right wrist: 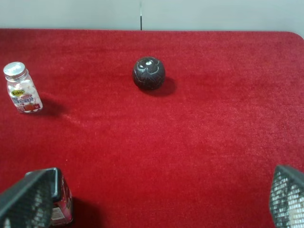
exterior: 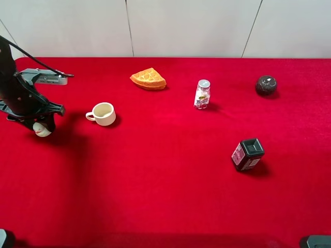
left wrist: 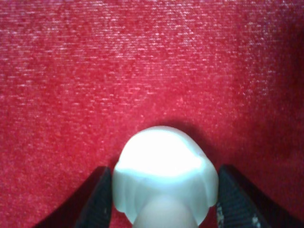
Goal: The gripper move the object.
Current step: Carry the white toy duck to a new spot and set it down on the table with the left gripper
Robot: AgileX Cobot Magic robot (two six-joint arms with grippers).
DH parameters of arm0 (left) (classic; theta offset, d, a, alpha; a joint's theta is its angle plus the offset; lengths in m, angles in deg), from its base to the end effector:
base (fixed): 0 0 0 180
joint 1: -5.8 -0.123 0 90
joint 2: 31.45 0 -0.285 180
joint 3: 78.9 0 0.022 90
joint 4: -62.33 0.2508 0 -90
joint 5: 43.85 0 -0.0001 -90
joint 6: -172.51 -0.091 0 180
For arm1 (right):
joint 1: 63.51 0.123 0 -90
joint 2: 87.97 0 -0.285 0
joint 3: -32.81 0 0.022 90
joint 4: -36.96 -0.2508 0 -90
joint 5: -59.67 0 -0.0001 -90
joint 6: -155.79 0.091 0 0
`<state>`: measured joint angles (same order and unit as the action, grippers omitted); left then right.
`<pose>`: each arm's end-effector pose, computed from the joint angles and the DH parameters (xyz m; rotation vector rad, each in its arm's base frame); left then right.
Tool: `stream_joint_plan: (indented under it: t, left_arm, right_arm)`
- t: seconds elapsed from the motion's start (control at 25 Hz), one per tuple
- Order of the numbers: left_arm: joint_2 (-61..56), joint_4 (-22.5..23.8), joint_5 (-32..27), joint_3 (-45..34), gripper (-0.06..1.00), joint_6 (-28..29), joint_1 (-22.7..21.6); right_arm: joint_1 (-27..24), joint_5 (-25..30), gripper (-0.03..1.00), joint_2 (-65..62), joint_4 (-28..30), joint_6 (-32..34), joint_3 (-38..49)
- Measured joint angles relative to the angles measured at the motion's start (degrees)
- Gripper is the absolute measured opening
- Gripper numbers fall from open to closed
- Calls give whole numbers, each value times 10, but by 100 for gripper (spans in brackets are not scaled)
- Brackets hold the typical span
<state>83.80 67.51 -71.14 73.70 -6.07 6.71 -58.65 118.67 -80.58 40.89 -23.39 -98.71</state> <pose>0.3072 -0.0011 0.1052 0.1005 2.9628 0.0666 -0.0045 -0.0058 0.2804 -0.0684 2.0019 -0.0180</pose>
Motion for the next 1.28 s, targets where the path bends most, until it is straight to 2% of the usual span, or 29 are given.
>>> stream_joint_plan:
  t: [0.44,0.92,1.28]
  left_arm:
    - [-8,-10,-24,0,47,0,0]
    - [-106,-12,-76,0,47,0,0]
    - [-137,-10,-196,78,46,1,18]
  right_arm:
    - [0,0,69,0,0,0,0]
    - [0,0,69,0,0,0,0]
    - [0,0,69,0,0,0,0]
